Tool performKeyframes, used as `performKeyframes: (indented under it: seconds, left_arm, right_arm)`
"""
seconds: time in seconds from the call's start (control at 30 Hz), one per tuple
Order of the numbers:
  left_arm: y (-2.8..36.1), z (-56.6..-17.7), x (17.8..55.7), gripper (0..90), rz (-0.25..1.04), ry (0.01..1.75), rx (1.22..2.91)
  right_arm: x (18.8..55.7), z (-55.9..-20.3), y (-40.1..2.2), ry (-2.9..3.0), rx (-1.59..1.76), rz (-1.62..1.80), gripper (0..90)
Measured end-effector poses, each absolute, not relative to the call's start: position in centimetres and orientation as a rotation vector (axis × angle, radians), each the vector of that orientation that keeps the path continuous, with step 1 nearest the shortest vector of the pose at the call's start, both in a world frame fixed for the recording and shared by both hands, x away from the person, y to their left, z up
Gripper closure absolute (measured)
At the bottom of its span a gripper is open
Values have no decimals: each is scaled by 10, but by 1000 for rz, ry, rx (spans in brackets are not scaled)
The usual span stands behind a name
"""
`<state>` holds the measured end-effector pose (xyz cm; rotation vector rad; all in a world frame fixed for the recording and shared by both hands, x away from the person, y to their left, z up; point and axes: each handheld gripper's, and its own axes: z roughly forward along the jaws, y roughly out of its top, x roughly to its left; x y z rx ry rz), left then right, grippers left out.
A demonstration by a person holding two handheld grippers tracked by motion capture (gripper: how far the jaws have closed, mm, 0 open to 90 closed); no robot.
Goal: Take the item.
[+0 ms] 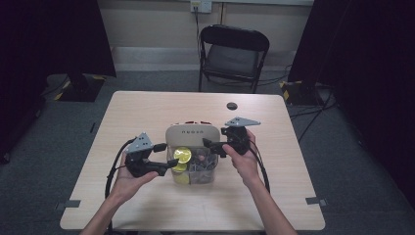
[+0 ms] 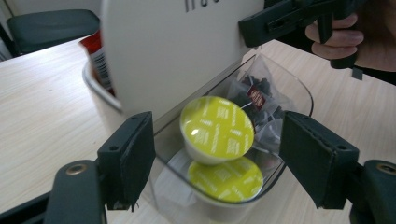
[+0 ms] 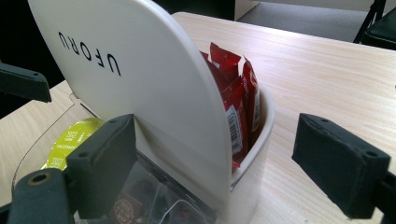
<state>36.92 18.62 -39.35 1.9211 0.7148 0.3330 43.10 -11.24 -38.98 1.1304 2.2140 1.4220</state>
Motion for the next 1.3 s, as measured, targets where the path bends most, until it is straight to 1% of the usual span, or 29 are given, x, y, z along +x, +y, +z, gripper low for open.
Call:
performKeyframes:
  seconds: [0.3, 0.37, 0.5, 0.53, 0.9, 1.3]
  left_arm:
    - [176, -398, 378, 290, 318, 711, 1954]
    - [174, -400, 379, 310, 319, 708, 1963]
    - [169, -405, 381, 320, 329, 704, 1989]
    - [168, -407, 382, 343, 321, 702, 1988]
    - [160, -414, 383, 340, 323, 695, 2009]
    - [156, -417, 386, 371, 277, 683, 2020]
  right_arm:
    - [431, -389, -112, 2220, 1129, 1414, 129]
    - [431, -390, -112, 2225, 1130, 1412, 129]
    - [431, -390, -112, 2227, 1130, 1411, 129]
    - [432, -390, -112, 2228, 1130, 1411, 129]
    - [432, -390, -112, 2229, 1129, 1411, 129]
    - [432, -390, -112, 2230, 1124, 1410, 129]
